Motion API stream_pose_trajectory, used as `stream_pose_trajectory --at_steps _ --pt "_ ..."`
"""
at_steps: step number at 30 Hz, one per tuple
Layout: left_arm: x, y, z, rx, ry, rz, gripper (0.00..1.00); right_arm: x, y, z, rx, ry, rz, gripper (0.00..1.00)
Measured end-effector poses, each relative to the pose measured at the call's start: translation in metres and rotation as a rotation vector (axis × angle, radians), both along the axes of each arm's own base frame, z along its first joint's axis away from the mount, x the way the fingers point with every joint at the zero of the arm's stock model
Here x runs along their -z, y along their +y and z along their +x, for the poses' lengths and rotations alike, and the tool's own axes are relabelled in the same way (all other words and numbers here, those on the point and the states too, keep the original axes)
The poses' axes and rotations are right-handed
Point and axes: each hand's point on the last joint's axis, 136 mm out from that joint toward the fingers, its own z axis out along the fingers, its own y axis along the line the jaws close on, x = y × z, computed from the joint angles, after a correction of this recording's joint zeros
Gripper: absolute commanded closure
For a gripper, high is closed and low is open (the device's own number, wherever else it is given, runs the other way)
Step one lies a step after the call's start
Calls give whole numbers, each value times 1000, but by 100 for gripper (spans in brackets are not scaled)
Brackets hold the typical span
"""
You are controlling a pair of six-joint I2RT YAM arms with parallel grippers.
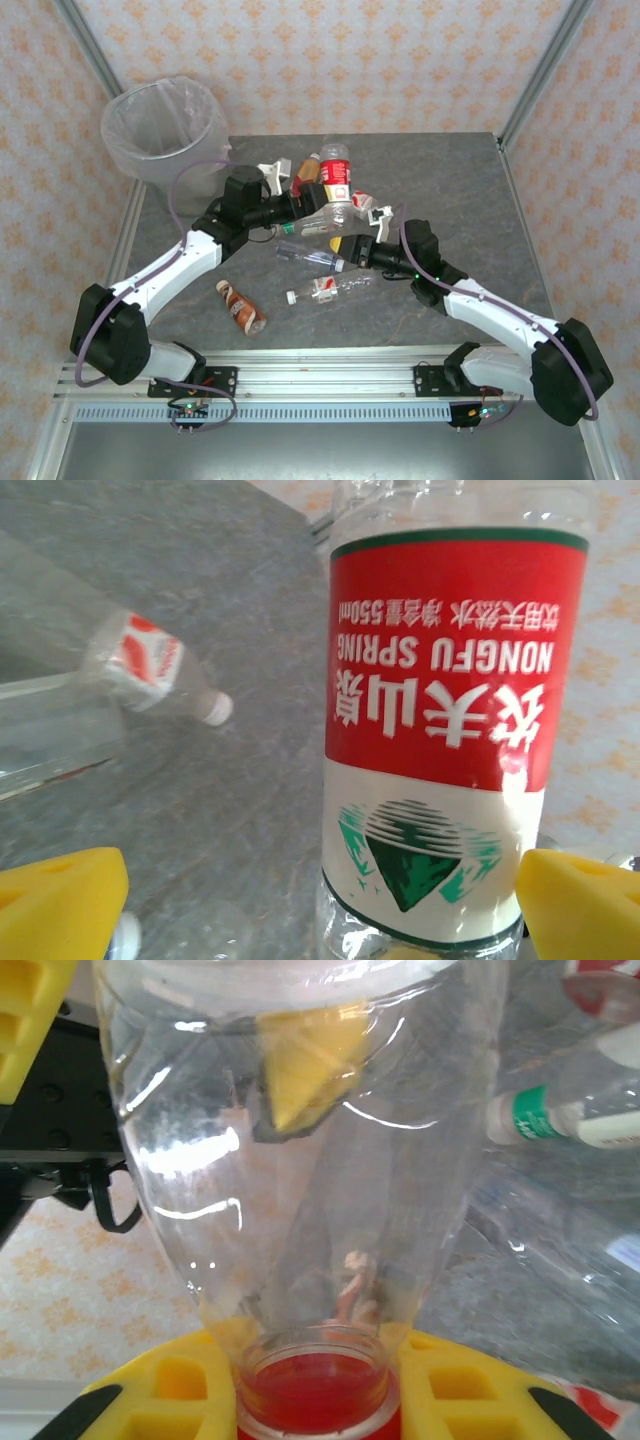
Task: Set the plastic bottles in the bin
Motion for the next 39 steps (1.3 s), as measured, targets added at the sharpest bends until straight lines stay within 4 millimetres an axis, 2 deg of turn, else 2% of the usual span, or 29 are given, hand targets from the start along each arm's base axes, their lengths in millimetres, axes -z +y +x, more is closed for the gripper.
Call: stream_pose_trajectory --at_steps 9,12,15,18,24,28,29,34,39 --pt "-41 -17 -4 93 -97 -143 0 -29 17 -15 -109 -79 60 100" --pt "-49 -22 -2 120 -116 -169 8 -30 22 -21 -143 -84 66 100" --pt "-57 -25 0 134 -129 -189 20 -31 23 -23 -160 -85 70 100" --pt "-65 -28 3 146 -143 -214 28 -34 24 -24 -167 -95 78 100" --pt "-68 -29 3 154 -155 -218 41 -37 24 -24 -167 -108 86 100" --pt "-65 -28 5 143 -152 -190 47 -36 24 -22 -153 -108 83 88" --pt "-65 -28 6 138 -151 -182 47 -36 24 -21 -150 -108 82 81" --pt "-63 -26 9 119 -143 -147 47 -36 23 -19 -131 -115 78 59" --pt "-51 -23 11 96 -113 -106 46 -35 19 -11 -79 -130 68 45"
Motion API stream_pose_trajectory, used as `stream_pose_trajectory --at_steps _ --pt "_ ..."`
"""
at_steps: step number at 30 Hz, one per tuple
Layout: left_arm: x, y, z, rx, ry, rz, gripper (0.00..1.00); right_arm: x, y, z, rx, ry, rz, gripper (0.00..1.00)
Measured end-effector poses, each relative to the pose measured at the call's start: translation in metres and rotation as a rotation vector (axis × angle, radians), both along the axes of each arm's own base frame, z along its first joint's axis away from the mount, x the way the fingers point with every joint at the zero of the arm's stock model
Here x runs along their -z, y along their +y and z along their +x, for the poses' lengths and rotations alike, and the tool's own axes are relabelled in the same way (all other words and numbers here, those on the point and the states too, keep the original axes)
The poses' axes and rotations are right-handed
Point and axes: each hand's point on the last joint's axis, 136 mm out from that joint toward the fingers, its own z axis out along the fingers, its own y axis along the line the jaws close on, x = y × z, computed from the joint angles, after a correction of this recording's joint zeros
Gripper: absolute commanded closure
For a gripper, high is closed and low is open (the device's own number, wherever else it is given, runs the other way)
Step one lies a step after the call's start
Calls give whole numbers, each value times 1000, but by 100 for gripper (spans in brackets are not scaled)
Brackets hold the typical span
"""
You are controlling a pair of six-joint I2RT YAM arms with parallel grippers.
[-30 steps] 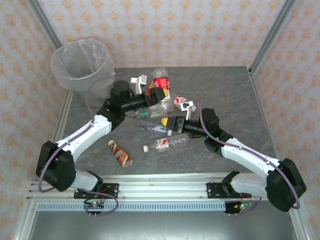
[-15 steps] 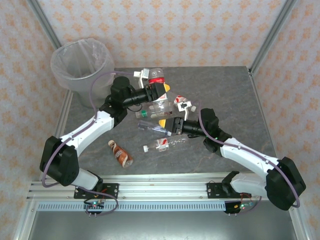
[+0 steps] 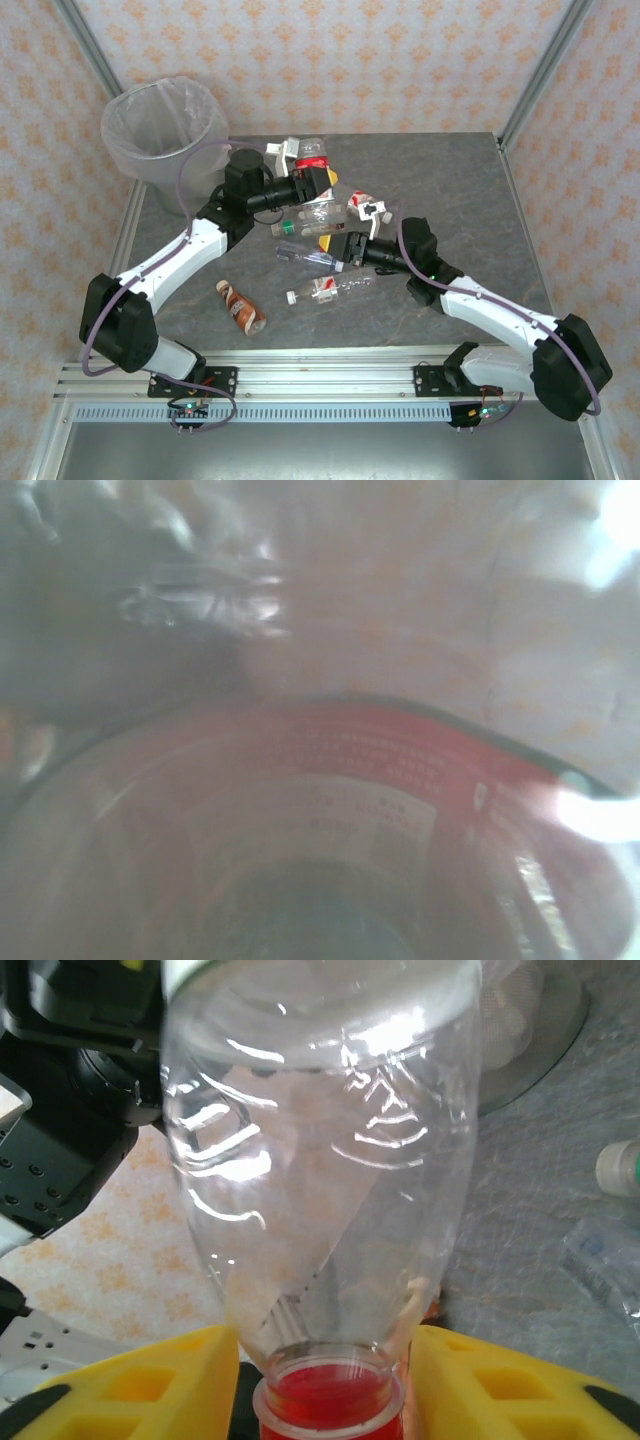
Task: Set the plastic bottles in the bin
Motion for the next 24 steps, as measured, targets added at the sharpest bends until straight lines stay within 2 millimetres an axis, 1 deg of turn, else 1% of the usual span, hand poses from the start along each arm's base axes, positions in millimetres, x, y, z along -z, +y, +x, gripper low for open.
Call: stream_pose_trajectory --at_steps 6,9,11,13,16,19,21,24 --pt "8 2 1 -17 26 21 45 1 -4 4 37 -5 -4 24" --pt "14 6 4 -41 36 53 45 -1 -8 6 68 -12 -5 8" --pt "16 10 7 -68 42 84 45 -2 -13 9 102 -17 -7 0" --pt "17 14 11 -100 38 115 45 -2 -19 12 145 -23 -15 1" --pt "21 25 15 -164 37 168 45 8 -30 20 227 -10 -54 1" --pt "27 38 17 -225 44 229 45 28 -40 28 301 25 -114 1" --pt "30 45 19 -262 46 271 45 45 -46 31 338 56 -157 1" --pt "34 56 23 -312 51 334 45 66 -51 34 369 95 -213 1"
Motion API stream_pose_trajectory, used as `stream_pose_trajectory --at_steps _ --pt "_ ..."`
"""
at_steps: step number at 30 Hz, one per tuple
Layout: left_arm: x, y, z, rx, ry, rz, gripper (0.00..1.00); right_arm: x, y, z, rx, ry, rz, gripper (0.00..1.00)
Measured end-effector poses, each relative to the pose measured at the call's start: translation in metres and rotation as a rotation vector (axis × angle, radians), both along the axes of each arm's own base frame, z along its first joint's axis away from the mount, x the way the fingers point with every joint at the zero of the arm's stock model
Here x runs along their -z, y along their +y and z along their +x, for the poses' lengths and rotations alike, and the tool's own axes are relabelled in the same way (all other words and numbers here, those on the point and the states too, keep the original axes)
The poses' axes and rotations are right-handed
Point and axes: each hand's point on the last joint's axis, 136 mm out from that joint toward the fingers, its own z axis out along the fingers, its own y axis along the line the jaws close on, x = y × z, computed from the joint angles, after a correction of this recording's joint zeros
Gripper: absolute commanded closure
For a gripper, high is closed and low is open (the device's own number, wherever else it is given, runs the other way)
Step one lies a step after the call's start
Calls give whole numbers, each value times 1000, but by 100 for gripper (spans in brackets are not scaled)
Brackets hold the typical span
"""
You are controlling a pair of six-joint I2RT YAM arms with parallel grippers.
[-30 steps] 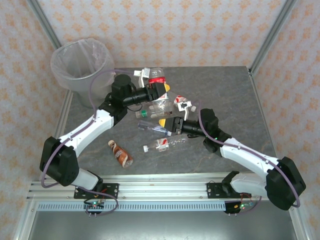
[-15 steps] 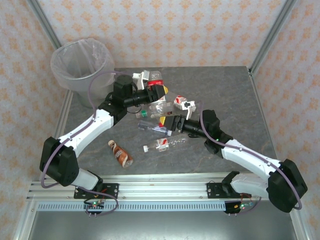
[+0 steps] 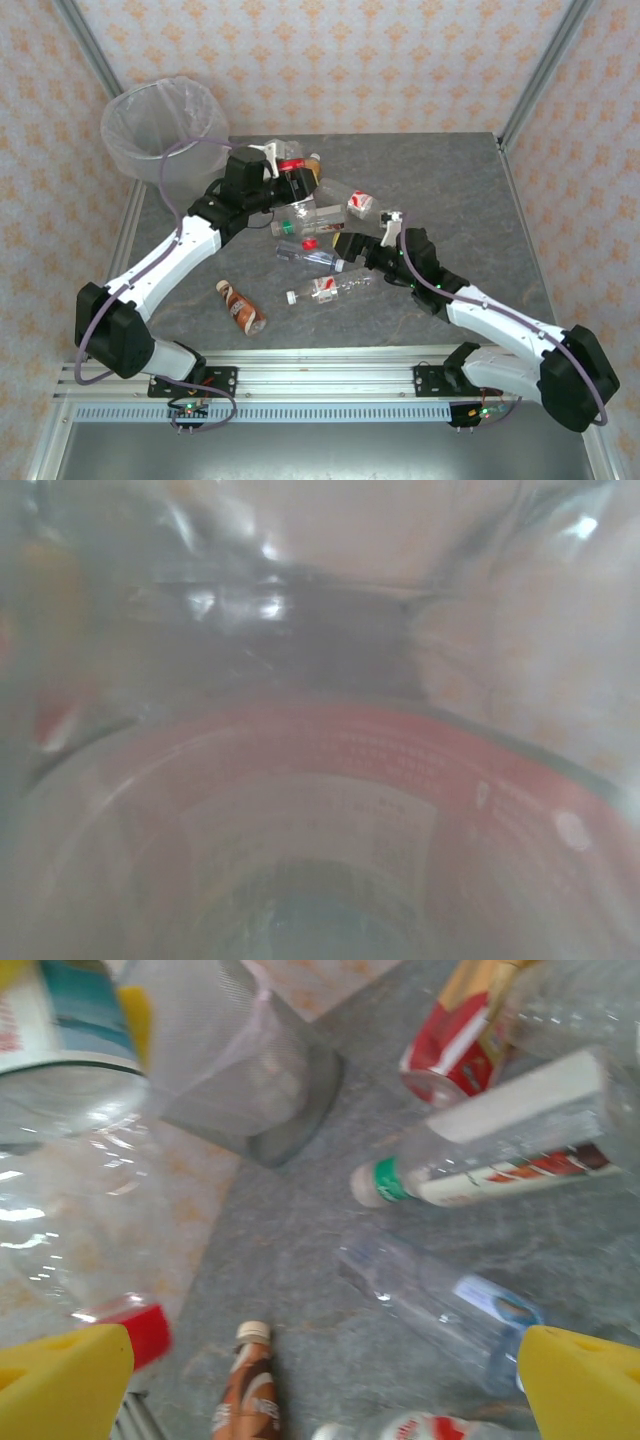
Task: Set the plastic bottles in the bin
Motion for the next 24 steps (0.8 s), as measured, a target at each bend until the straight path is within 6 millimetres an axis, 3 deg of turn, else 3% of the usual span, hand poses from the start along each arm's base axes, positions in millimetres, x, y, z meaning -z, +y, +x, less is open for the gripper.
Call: stream_pose_trajectory --at_steps 7,13,24 --pt "-2 28 7 -123 -2 134 45 29 -16 8 97 61 -97 1" --pt "-27 58 26 -250 -39 224 45 55 -33 13 180 118 -193 1" --pt "-60 117 64 -417 -94 363 44 64 -44 14 231 142 -247 1"
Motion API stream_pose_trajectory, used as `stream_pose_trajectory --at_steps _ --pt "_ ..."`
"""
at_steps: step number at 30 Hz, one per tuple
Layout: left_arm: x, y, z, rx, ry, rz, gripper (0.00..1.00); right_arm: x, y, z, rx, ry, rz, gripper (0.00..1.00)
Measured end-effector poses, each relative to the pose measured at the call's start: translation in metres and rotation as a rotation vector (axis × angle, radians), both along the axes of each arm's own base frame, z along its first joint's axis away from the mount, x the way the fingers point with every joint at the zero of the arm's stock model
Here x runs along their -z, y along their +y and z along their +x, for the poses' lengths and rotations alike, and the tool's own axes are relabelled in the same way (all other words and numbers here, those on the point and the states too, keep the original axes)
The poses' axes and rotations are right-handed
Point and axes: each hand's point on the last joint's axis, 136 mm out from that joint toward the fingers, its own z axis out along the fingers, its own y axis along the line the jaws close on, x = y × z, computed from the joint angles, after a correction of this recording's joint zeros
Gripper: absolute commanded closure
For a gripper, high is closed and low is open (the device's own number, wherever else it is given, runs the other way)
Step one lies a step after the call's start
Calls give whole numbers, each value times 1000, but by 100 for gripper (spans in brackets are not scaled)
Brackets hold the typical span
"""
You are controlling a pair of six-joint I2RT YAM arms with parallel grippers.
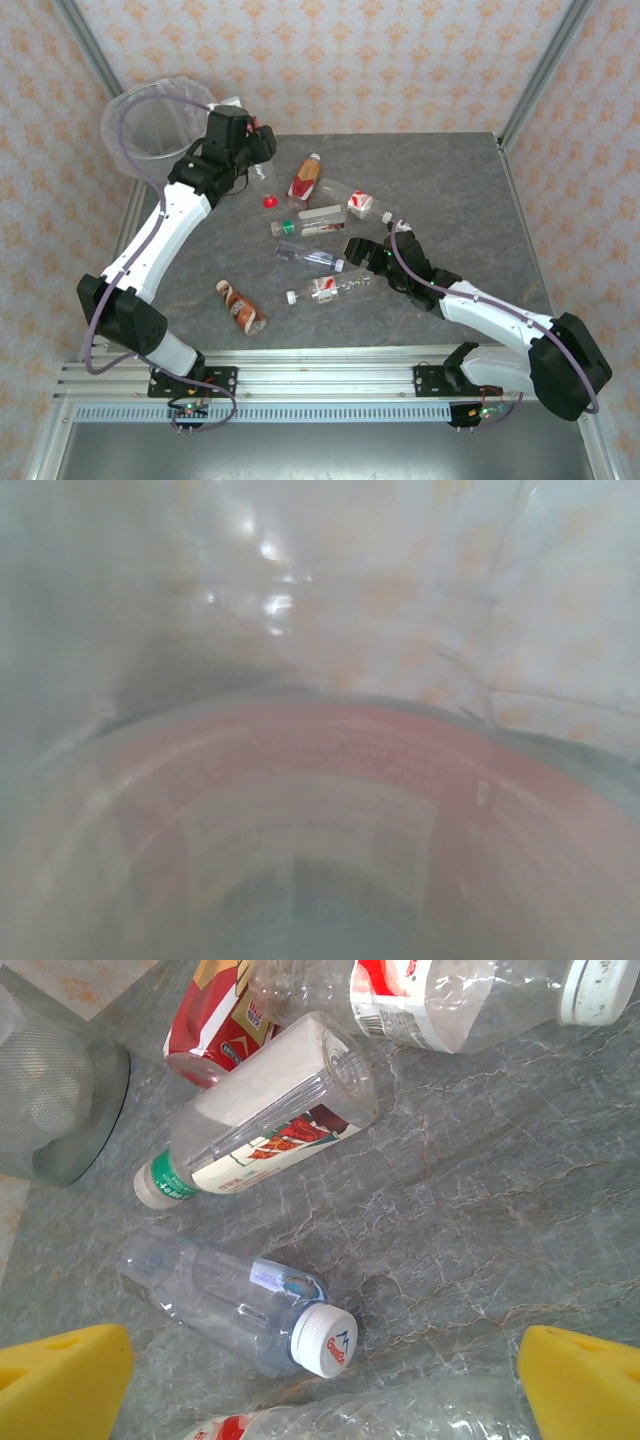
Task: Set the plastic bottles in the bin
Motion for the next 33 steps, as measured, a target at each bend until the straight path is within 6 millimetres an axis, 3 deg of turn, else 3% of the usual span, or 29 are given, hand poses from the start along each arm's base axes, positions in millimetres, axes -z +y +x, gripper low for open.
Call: stream_pose_trajectory --at_steps 17,27,33 --pt "-97 99 34 -209 -170 219 44 -2 -3 2 16 -5 -11 1" --pt "-107 180 64 -403 -173 287 43 -5 -4 3 21 -12 -10 1" --pt "-89 213 85 -480 -140 306 43 -12 -5 3 28 -31 1 1"
